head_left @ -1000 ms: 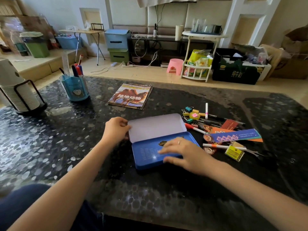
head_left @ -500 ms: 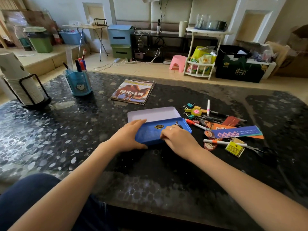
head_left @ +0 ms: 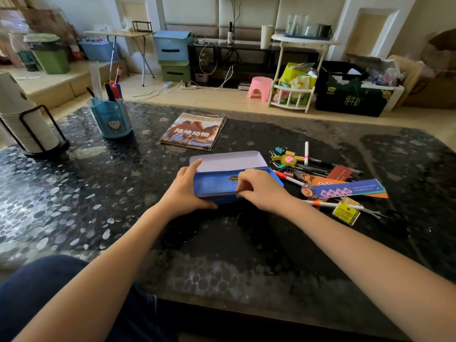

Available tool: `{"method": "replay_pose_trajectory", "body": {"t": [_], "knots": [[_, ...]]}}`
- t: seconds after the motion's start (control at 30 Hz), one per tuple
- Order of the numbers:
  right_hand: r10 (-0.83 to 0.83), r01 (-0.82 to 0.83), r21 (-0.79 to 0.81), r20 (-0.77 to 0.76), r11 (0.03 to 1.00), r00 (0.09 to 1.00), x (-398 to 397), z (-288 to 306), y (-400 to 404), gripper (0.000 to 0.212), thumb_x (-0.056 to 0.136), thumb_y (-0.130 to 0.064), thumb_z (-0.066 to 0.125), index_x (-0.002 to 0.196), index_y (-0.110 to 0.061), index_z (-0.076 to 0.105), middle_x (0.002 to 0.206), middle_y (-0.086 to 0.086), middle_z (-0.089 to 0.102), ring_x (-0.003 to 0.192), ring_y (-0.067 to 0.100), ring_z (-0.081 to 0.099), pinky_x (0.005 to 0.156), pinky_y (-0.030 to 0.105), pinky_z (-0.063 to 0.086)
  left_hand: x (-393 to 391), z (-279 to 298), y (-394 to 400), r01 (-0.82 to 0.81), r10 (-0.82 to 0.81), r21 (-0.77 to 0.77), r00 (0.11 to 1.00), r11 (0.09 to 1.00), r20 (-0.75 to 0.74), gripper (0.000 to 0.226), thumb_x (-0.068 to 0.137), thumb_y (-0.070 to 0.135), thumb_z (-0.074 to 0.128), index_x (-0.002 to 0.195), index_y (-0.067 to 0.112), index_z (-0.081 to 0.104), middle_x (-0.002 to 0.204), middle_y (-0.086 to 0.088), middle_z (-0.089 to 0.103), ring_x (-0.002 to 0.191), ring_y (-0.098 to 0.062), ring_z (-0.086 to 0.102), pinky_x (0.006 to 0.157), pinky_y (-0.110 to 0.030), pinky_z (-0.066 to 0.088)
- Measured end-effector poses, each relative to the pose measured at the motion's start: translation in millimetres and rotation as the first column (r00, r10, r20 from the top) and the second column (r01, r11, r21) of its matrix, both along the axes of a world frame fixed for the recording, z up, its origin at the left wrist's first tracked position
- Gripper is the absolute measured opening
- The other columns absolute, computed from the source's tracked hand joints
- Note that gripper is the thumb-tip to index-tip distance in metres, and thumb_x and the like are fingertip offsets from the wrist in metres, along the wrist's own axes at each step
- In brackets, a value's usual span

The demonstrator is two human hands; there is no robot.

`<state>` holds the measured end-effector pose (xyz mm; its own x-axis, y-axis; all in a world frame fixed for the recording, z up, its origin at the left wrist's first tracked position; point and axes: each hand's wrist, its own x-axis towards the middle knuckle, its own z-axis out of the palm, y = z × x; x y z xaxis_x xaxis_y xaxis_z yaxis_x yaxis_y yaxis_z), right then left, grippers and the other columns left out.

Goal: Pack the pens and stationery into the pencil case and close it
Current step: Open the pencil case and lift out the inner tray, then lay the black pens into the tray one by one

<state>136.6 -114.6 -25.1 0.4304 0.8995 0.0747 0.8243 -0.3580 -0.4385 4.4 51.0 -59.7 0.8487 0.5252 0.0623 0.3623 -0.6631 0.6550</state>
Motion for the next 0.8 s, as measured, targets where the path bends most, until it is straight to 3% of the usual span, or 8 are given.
{"method": "replay_pose_trajectory", "body": {"t": [0.17, 0.3, 0.4, 0.5, 0.57, 0.67, 0.73, 0.8], "knots": [[0.014, -0.003, 0.106, -0.108, 0.994, 0.994, -11.6, 9.2, -20.8, 0.009, 0.081, -0.015, 0.069, 0.076, -0.015, 0.062, 0.084, -0.005, 0.057, 0.080, 0.008, 0.051, 0.069, 0.022, 0.040, 0.4, -0.9, 3.3, -0.016, 0.016, -0.006, 0.999, 1.000, 0.031, 0.112, 0.059, 0.026, 0.087, 0.148, 0.023, 0.018, 0.145, -0.009, 0.027, 0.134, -0.024, 0.031, 0.110, -0.038, 0.028], [0.055, -0.049, 0.055, -0.105, 0.997, 0.993, -32.6, -7.5, -52.6, 0.018, 0.082, -0.016, 0.068, 0.071, -0.023, 0.056, 0.077, -0.013, 0.051, 0.078, 0.002, 0.047, 0.070, 0.021, 0.038, 1.4, -6.1, 4.8, 0.024, -0.026, 0.059, 0.999, 0.998, 0.032, 0.079, 0.075, 0.018, 0.076, 0.140, 0.014, 0.033, 0.142, -0.011, 0.033, 0.130, -0.025, 0.039, 0.101, -0.029, 0.032], [0.027, -0.019, 0.062, -0.132, 0.998, 0.991, -38.0, -19.9, -66.9, 0.011, 0.084, -0.017, 0.067, 0.075, -0.020, 0.061, 0.078, -0.013, 0.053, 0.080, 0.005, 0.049, 0.070, 0.021, 0.038, 2.1, -7.7, 3.4, -0.026, 0.024, 0.097, 1.000, 0.995, 0.019, 0.057, 0.076, 0.024, 0.075, 0.122, 0.015, 0.043, 0.139, -0.006, 0.039, 0.123, -0.024, 0.044, 0.088, -0.027, 0.035], [0.013, -0.007, 0.042, -0.162, 0.999, 0.987, -38.7, -25.8, -76.0, 0.004, 0.085, -0.016, 0.066, 0.081, -0.017, 0.065, 0.081, -0.011, 0.054, 0.083, 0.003, 0.050, 0.072, 0.020, 0.039, 0.7, -7.9, 3.2, -0.035, 0.036, 0.145, 0.999, 0.989, -0.006, 0.052, 0.079, 0.035, 0.071, 0.118, 0.018, 0.041, 0.136, -0.004, 0.044, 0.119, -0.023, 0.045, 0.084, -0.030, 0.036], [0.016, -0.012, 0.020, -0.172, 1.000, 0.985, -40.3, -28.7, -80.9, 0.002, 0.086, -0.017, 0.066, 0.086, -0.017, 0.067, 0.086, -0.008, 0.057, 0.086, 0.004, 0.051, 0.076, 0.021, 0.042, 0.8, -6.3, 0.1, -0.015, 0.028, 0.185, 0.997, 0.983, -0.068, 0.050, 0.084, 0.036, 0.065, 0.123, 0.018, 0.039, 0.141, -0.006, 0.041, 0.123, -0.026, 0.044, 0.087, -0.035, 0.040], [0.014, -0.013, 0.008, -0.187, 1.000, 0.982, -40.2, -33.3, -86.6, 0.007, 0.088, -0.018, 0.063, 0.092, -0.017, 0.069, 0.094, -0.005, 0.060, 0.092, 0.006, 0.052, 0.078, 0.016, 0.040, 0.2, -0.8, -9.3, 0.016, 0.020, 0.219, 0.987, 0.976, -0.161, 0.054, 0.091, 0.033, 0.056, 0.137, 0.017, 0.033, 0.155, -0.008, 0.024, 0.141, -0.027, 0.026, 0.106, -0.042, 0.034], [-0.005, 0.006, 0.004, -0.201, 1.000, 0.980, -36.4, -34.4, -89.1, 0.011, 0.090, -0.019, 0.060, 0.094, -0.018, 0.070, 0.098, -0.005, 0.063, 0.094, 0.006, 0.053, 0.079, 0.016, 0.038, -0.9, 5.9, -16.9, -0.002, 0.030, 0.266, 0.994, 0.964, -0.101, 0.050, 0.093, 0.031, 0.053, 0.137, 0.016, 0.037, 0.153, -0.007, 0.028, 0.139, -0.027, 0.029, 0.106, -0.042, 0.035], [-0.044, 0.046, 0.004, -0.215, 0.999, 0.976, -29.5, -32.7, -90.5, 0.013, 0.092, -0.022, 0.058, 0.096, -0.019, 0.071, 0.101, -0.005, 0.065, 0.093, 0.005, 0.054, 0.079, 0.017, 0.039, -0.5, 14.3, -26.8, -0.003, -0.023, 0.409, 0.998, 0.912, 0.060, 0.034, 0.091, 0.031, 0.054, 0.121, 0.015, 0.053, 0.133, -0.004, 0.052, 0.121, -0.025, 0.049, 0.093, -0.039, 0.045]]}}
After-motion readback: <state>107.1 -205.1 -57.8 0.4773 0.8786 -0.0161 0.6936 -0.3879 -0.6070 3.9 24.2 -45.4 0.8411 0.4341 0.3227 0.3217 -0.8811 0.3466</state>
